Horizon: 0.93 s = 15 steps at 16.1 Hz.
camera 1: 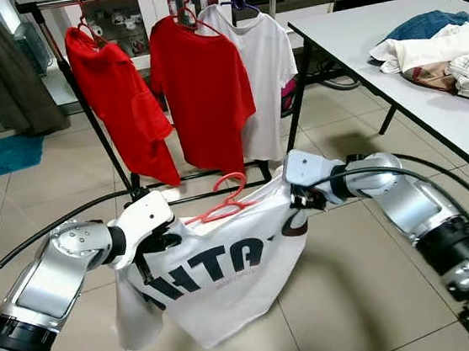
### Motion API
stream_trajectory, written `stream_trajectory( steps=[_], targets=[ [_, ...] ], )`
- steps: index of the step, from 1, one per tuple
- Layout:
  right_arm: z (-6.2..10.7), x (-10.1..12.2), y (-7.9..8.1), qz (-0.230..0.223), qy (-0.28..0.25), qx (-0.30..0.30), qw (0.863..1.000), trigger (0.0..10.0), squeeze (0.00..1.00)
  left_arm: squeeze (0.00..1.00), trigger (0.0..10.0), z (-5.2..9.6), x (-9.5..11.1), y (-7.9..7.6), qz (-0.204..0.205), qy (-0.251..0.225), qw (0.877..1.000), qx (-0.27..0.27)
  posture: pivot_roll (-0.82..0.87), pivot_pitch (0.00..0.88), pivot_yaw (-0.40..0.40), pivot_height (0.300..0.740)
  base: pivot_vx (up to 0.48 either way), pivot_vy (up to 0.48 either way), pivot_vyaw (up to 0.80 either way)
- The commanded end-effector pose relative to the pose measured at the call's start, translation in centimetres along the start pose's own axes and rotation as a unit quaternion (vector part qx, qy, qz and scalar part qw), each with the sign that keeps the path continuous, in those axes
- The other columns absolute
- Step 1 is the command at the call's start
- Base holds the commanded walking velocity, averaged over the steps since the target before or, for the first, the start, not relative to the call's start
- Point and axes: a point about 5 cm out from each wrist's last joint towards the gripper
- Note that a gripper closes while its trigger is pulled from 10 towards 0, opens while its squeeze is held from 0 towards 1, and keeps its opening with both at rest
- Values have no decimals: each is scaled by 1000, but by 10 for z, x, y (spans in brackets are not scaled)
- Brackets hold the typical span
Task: Hang hanger
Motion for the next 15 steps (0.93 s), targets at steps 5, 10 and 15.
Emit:
stream_trajectory(
  steps=[5, 10, 15],
  targets=[
    [12, 1, -7, 41, 53, 8, 998, 10000, 1000, 0, 0, 9, 4, 10, -16, 17, 999, 29, 58, 0, 11, 740, 0, 0, 0],
    [17, 22, 3, 54, 3, 65, 996, 10000, 1000, 0, 0, 13, 1, 22, -10, 24, 997, 71, 57, 0, 7, 740, 0, 0, 0],
    [21, 42, 19, 40, -84, 111, 989, 10000, 1000, 0, 0, 15, 4, 29, -21, 17, 995, 93, 54, 0, 12, 740, 0, 0, 0]
  ],
)
Point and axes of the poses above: a point about 5 cm out from each wrist's last joint towards the gripper, its own z axis pointing back from the gripper into the wrist, its own x axis along the axis of the wrist's last joint, y = z × x, and after that the axes turned 2 degrees about -z, right-handed
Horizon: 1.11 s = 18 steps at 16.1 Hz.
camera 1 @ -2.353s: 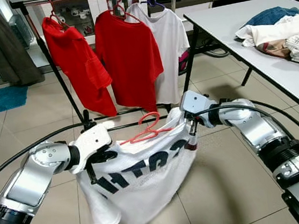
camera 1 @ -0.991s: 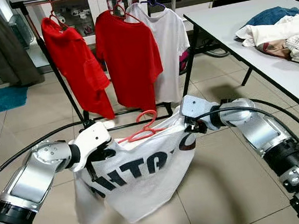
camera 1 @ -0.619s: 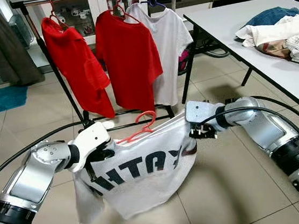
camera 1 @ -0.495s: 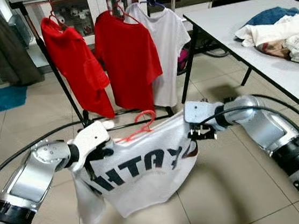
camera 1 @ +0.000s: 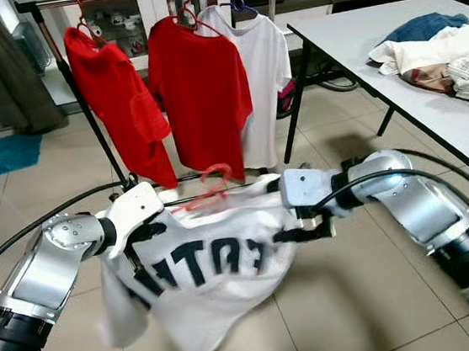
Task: Hang hanger
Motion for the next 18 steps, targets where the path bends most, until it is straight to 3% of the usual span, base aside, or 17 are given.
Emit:
stream_trajectory(
  steps=[1, 2, 3, 4, 5, 6, 7, 10, 12, 14, 15, 16, 17, 18],
  targets=[
    [5, 8, -7, 5, -19, -25, 999, 10000, 1000, 0, 0, 7, 8, 12, -12, -14, 999, 26, 54, 0, 13, 740, 0, 0, 0],
    [5, 5, -9, 9, -6, -35, 999, 10000, 1000, 0, 0, 7, 8, 12, -15, -16, 999, 25, 53, 0, 14, 740, 0, 0, 0],
    [5, -1, -11, 17, 19, -42, 999, 10000, 894, 0, 0, 7, 10, 12, -17, -22, 999, 23, 54, 0, 16, 740, 0, 0, 0],
    [5, -3, -10, 19, 25, -43, 999, 10000, 894, 0, 0, 7, 11, 12, -18, -24, 999, 23, 54, 0, 16, 740, 0, 0, 0],
    [5, -1, -9, 15, 16, -39, 999, 10000, 600, 0, 0, 7, 12, 14, -22, -30, 999, 31, 54, 0, 15, 740, 0, 0, 0],
    [5, 1, -10, 11, 4, -48, 999, 10000, 529, 0, 0, 7, 13, 16, -30, -34, 998, 38, 54, 0, 15, 740, 0, 0, 0],
    [7, 2, -15, 6, -2, -70, 998, 10000, 0, 0, 0, 9, 14, 16, -43, -42, 998, 35, 55, 0, 16, 740, 0, 0, 0],
    [10, -1, -26, -12, -23, -126, 992, 10000, 0, 0, 0, 18, 12, 17, -63, -70, 995, 23, 55, 0, 16, 740, 0, 0, 0],
    [12, -4, -34, -85, -58, -187, 977, 10000, 0, 0, 0, 26, 5, 21, -46, -72, 996, 36, 56, 0, 7, 740, 0, 0, 0],
    [11, -15, -39, -221, -79, -267, 935, 10000, 0, 0, 0, 32, 0, 24, -9, -89, 994, 69, 59, 0, -4, 740, 0, 0, 0],
    [4, -17, -34, -287, -102, -271, 913, 10000, 0, 0, 0, 33, 1, 24, 8, -110, 990, 83, 58, 0, -5, 740, 0, 0, 0],
    [-2, -17, -31, -316, -117, -263, 904, 10000, 0, 0, 0, 32, 2, 23, 16, -123, 989, 84, 57, 0, -5, 740, 0, 0, 0],
    [-14, -17, -24, -365, -126, -259, 886, 10000, 0, 0, 0, 29, 6, 18, 35, -151, 985, 82, 56, 0, -6, 740, 0, 0, 0],
    [-27, -19, -19, -420, -112, -270, 859, 10000, 0, 0, 0, 25, 12, 12, 50, -181, 979, 76, 55, 0, -7, 740, 0, 0, 0]
  ],
)
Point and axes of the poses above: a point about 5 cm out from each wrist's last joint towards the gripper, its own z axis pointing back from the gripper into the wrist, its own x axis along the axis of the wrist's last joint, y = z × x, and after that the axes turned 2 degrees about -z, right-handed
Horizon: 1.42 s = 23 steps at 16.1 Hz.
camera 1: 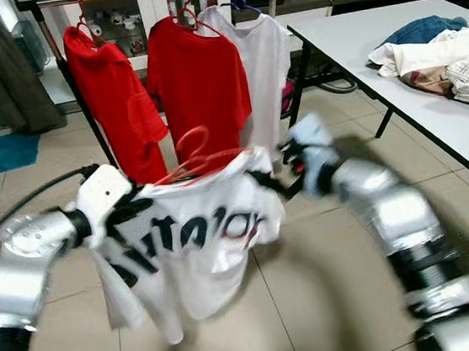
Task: Hang hanger
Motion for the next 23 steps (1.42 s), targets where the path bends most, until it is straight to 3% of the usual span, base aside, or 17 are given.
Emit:
stream_trajectory(
  steps=[1, 4, 6, 10, 14, 20, 21, 23],
  targets=[
    [-2, -2, -4, -39, 9, -33, 999, 10000, 0, 0, 0, 0, 13, -1, 2, -38, 999, 8, 57, 0, -8, 740, 0, 0, 0],
    [-9, -3, -1, -95, 6, -64, 993, 10000, 0, 0, 0, -5, 10, -9, 11, -37, 999, 7, 60, 0, -6, 740, 0, 0, 0],
    [-8, -6, -6, -128, 4, -125, 984, 10000, 0, 0, 0, -7, 7, -16, 21, -35, 999, 7, 63, 0, -6, 740, 0, 0, 0],
    [-9, 3, -9, -183, -45, -131, 973, 10000, 0, 0, 0, -11, 7, -25, 39, -45, 998, -6, 57, 0, 1, 740, 0, 0, 0],
    [-12, 9, -12, -182, -71, -134, 972, 10000, 0, 0, 0, -10, 6, -36, 56, -48, 996, -48, 59, 0, -2, 740, 0, 0, 0],
    [-15, 7, -21, -170, -68, -150, 972, 10000, 0, 0, 0, -6, 7, -39, 62, -45, 995, -61, 62, 0, -6, 740, 0, 0, 0],
    [-15, 6, -22, -166, -62, -152, 972, 9333, 0, 0, 0, -5, 8, -39, 62, -46, 995, -62, 62, 0, -5, 740, 0, 0, 0],
    [-15, -1, -25, -157, -44, -163, 973, 9098, 0, 0, 0, -5, 10, -39, 62, -51, 995, -67, 63, 0, -4, 740, 0, 0, 0]
  ],
)
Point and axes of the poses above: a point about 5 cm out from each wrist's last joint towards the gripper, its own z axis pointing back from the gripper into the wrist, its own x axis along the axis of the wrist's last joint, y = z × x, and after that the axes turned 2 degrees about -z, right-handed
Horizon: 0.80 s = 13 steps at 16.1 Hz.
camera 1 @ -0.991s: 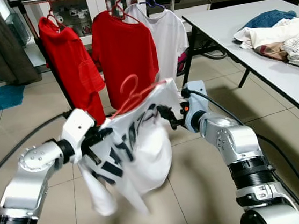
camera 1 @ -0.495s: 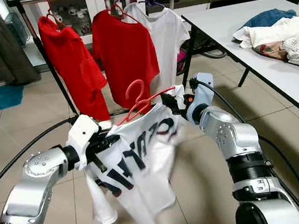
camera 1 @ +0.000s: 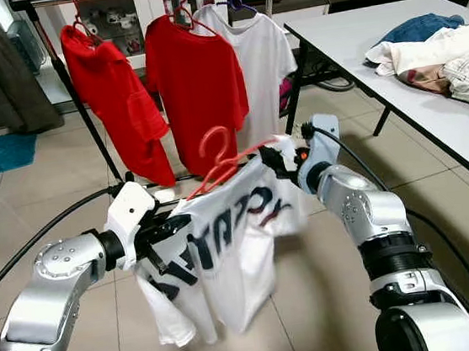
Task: Hang hanger
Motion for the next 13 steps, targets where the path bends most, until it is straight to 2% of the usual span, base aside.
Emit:
stream_trajectory(
  steps=[1, 3, 4, 5, 6, 7, 8, 9, 10, 11, 12, 13],
  targets=[
    [-2, 2, 0, 9, -1, -3, 1000, 9176, 0, 0, 0, 2, 9, 1, -12, -13, 1000, -6, 63, 0, -3, 740, 0, 0, 0],
    [-3, 2, 0, -3, -4, -1, 1000, 10000, 0, 0, 0, 2, 11, -1, -11, -16, 1000, -16, 64, 0, 0, 740, 0, 0, 0],
    [-4, 3, 1, -19, -11, 7, 1000, 10000, 0, 0, 0, 2, 11, -1, -11, -16, 1000, -21, 65, 0, 1, 740, 0, 0, 0],
    [-4, 5, 2, -28, -14, 8, 999, 9333, 0, 0, 0, 3, 11, -1, -12, -14, 1000, -18, 66, 0, 2, 740, 0, 0, 0],
    [-4, 5, 2, -27, -14, 7, 999, 9333, 0, 0, 0, 3, 11, 0, -12, -13, 1000, -17, 66, 0, 2, 740, 0, 0, 0],
    [-4, 5, 2, -27, -15, 7, 1000, 4980, 0, 0, 0, 3, 11, 2, -15, -11, 1000, -11, 66, 0, 3, 740, 0, 0, 0],
    [-4, 5, 2, -26, -15, 7, 1000, 4588, 0, 0, 0, 3, 10, 4, -16, -8, 1000, -5, 66, 0, 3, 740, 0, 0, 0],
    [-4, 5, 2, -26, -16, 7, 1000, 4588, 0, 0, 0, 3, 10, 4, -16, -7, 1000, -2, 66, 0, 3, 740, 0, 0, 0],
    [-4, 5, 2, -25, -17, 8, 1000, 5059, 0, 0, 0, 4, 10, 6, -17, -5, 1000, 3, 66, 0, 4, 740, 0, 0, 0],
    [-4, 5, 2, -25, -17, 9, 1000, 5882, 0, 0, 0, 4, 9, 7, -17, -4, 1000, 6, 66, 0, 4, 740, 0, 0, 0],
    [-5, 5, 3, -25, -16, 12, 999, 7176, 0, 0, 0, 4, 9, 8, -18, -2, 1000, 10, 67, 0, 4, 740, 0, 0, 0],
    [-5, 5, 3, -25, -16, 13, 999, 6667, 0, 0, 0, 5, 9, 9, -18, -2, 1000, 10, 67, 0, 4, 740, 0, 0, 0]
  ],
)
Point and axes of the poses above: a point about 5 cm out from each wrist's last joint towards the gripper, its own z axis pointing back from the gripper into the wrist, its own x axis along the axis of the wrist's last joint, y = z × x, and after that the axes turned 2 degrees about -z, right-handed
